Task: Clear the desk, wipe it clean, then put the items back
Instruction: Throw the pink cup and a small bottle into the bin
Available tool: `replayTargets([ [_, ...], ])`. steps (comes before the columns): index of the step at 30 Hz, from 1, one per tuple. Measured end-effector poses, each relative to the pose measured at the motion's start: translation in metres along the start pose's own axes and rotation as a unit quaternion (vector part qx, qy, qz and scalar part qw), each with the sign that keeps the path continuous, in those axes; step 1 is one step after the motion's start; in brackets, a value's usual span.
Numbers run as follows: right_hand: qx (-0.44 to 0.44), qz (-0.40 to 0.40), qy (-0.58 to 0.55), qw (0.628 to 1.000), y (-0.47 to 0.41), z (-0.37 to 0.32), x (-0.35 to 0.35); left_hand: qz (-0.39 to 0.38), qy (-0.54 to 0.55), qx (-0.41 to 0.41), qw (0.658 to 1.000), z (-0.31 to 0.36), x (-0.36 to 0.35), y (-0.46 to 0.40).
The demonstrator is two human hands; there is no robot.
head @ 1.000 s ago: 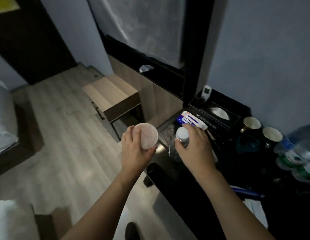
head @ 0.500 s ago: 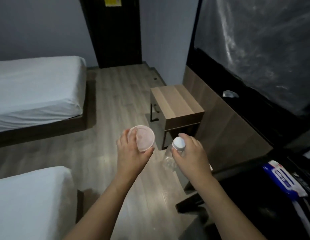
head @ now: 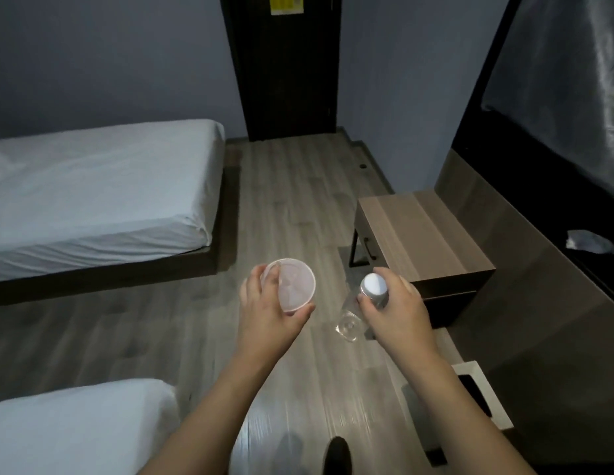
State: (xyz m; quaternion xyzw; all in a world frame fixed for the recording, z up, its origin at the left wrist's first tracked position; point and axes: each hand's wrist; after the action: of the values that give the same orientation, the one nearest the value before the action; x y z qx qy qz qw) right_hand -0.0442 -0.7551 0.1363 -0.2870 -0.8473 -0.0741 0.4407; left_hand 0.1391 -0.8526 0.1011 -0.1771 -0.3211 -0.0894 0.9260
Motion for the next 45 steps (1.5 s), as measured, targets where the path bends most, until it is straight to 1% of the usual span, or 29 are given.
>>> replayTargets([
  [4, -0.032, 0.016, -0.018, 0.999, -0.063, 0.005, -0.006, -0.02, -0.011, -0.022, 0.999, 0.004, -0.014, -0.077],
  [7, -0.068, 0.04, -0.013, 0.997, -0.092, 0.017, -0.003, -0.048, -0.003, -0.042, 0.998, 0.014, -0.041, -0.123],
  [11, -0.162, 0.078, -0.002, 0.984, -0.115, 0.048, 0.006, -0.147, 0.032, -0.087, 0.985, 0.027, -0.104, -0.173],
  [13, -0.231, 0.114, -0.002, 0.966, -0.116, 0.06, 0.016, -0.21, 0.046, -0.119, 0.969, 0.036, -0.135, -0.189],
  [15, -0.299, 0.156, 0.005, 0.941, -0.113, 0.069, 0.026, -0.281, 0.07, -0.156, 0.944, 0.053, -0.163, -0.202],
  [17, -0.351, 0.193, 0.021, 0.916, -0.106, 0.081, 0.034, -0.325, 0.087, -0.202, 0.92, 0.072, -0.193, -0.211],
  [19, -0.394, 0.221, 0.04, 0.891, -0.098, 0.093, 0.043, -0.362, 0.091, -0.228, 0.899, 0.094, -0.219, -0.21],
  [23, -0.444, 0.265, 0.063, 0.854, -0.074, 0.118, 0.057, -0.43, 0.127, -0.237, 0.862, 0.13, -0.252, -0.188],
  [26, -0.464, 0.287, 0.053, 0.837, -0.055, 0.147, 0.063, -0.47, 0.118, -0.251, 0.838, 0.148, -0.279, -0.169],
  [29, -0.507, 0.295, 0.032, 0.81, -0.04, 0.189, 0.056, -0.488, 0.107, -0.249, 0.83, 0.155, -0.319, -0.155],
  [32, -0.55, 0.299, 0.013, 0.78, -0.026, 0.239, 0.027, -0.513, 0.092, -0.241, 0.819, 0.144, -0.369, -0.142],
  [34, -0.576, 0.303, 0.001, 0.759, -0.02, 0.28, -0.007, -0.53, 0.083, -0.241, 0.809, 0.124, -0.416, -0.131],
  [36, -0.592, 0.295, -0.016, 0.75, -0.014, 0.325, -0.05, -0.548, 0.104, -0.231, 0.797, 0.098, -0.468, -0.115],
  [40, -0.593, 0.267, -0.024, 0.759, -0.01, 0.423, -0.147, -0.571, 0.143, -0.22, 0.778, 0.036, -0.573, -0.07],
  [45, -0.568, 0.294, 0.027, 0.768, 0.001, 0.533, -0.25, -0.557, 0.205, -0.253, 0.764, -0.04, -0.684, -0.015],
])
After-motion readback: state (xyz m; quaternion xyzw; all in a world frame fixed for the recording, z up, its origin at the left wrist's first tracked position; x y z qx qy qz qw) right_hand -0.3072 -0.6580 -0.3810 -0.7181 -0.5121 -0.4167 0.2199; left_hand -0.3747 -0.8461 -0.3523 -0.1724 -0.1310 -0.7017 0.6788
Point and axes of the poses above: each hand's wrist, its own y-axis away from the middle knuckle, its own x-axis out of the back of the hand, z = x × y, and after that the axes turned 9 degrees about y, right-handed
